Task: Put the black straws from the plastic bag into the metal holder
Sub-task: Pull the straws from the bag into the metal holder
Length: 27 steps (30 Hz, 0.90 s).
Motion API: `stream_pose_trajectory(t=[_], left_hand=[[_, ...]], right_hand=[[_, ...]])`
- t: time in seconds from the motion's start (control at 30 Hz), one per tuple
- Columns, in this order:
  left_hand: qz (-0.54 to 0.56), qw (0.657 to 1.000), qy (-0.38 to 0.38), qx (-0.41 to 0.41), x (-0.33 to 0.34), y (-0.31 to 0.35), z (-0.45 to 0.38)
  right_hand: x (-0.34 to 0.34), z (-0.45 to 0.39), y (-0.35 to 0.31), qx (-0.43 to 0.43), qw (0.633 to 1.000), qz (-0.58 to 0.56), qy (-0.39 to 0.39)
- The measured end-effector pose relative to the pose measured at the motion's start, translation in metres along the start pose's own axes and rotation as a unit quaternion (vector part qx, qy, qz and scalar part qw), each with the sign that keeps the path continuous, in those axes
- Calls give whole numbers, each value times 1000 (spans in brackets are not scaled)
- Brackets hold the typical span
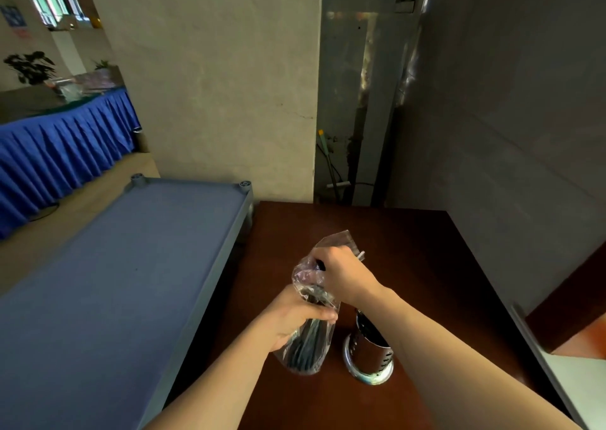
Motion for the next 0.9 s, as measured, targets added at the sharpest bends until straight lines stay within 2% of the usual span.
stream_pose_trajectory(t=[0.2,0.5,0.67,0.9], left_hand=[[-16,999,-44,7,-1,0,1],[6,999,-45,16,1,10,1],[-6,999,-50,21,2,11,-1],[-66,997,-46,7,-4,-2,-6]], right_hand=[[-18,-2,7,1,999,-42,25],[-23,-3,10,-15,997,-48,-54],[-27,0,12,-23,996,-79,-28],[-57,11,23,-23,993,-107,50]])
Point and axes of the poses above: each hand's wrist, its own z-axis away from the middle knuckle, its own x-axis out of the palm, y = z × x, the point moved 5 cm from there along -z, towards the middle knuckle, and after that the axes turned 5 degrees about -y, right-handed, at the moved point
